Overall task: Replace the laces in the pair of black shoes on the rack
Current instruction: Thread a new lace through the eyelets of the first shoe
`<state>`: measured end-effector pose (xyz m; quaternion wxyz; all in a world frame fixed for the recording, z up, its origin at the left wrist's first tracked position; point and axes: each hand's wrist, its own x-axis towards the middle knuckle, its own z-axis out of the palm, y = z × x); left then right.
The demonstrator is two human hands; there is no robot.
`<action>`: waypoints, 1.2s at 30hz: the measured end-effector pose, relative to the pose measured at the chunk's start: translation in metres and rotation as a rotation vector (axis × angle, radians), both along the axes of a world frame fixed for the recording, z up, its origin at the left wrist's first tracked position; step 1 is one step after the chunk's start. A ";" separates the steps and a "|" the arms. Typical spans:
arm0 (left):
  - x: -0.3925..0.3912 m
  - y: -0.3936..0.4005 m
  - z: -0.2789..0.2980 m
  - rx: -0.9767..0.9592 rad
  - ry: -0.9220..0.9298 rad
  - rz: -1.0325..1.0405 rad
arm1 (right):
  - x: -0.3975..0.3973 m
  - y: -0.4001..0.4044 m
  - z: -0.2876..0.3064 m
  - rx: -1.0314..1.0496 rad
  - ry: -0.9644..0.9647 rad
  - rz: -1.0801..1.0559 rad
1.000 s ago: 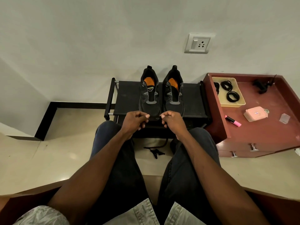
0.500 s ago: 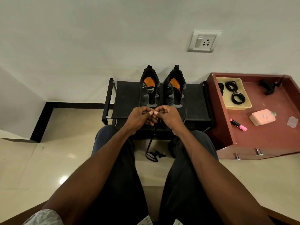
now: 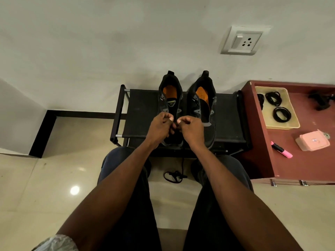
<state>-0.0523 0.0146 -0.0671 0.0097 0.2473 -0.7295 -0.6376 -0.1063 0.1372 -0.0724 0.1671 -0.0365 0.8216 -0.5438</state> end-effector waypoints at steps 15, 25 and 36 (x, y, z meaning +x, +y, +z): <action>-0.017 -0.006 -0.010 0.052 -0.147 -0.037 | -0.012 0.000 -0.008 0.273 0.179 -0.021; -0.015 -0.006 -0.008 0.056 -0.137 -0.068 | -0.009 -0.005 -0.012 0.341 0.277 0.032; -0.018 -0.009 -0.008 0.032 -0.142 -0.099 | -0.018 -0.001 -0.011 0.203 0.193 0.047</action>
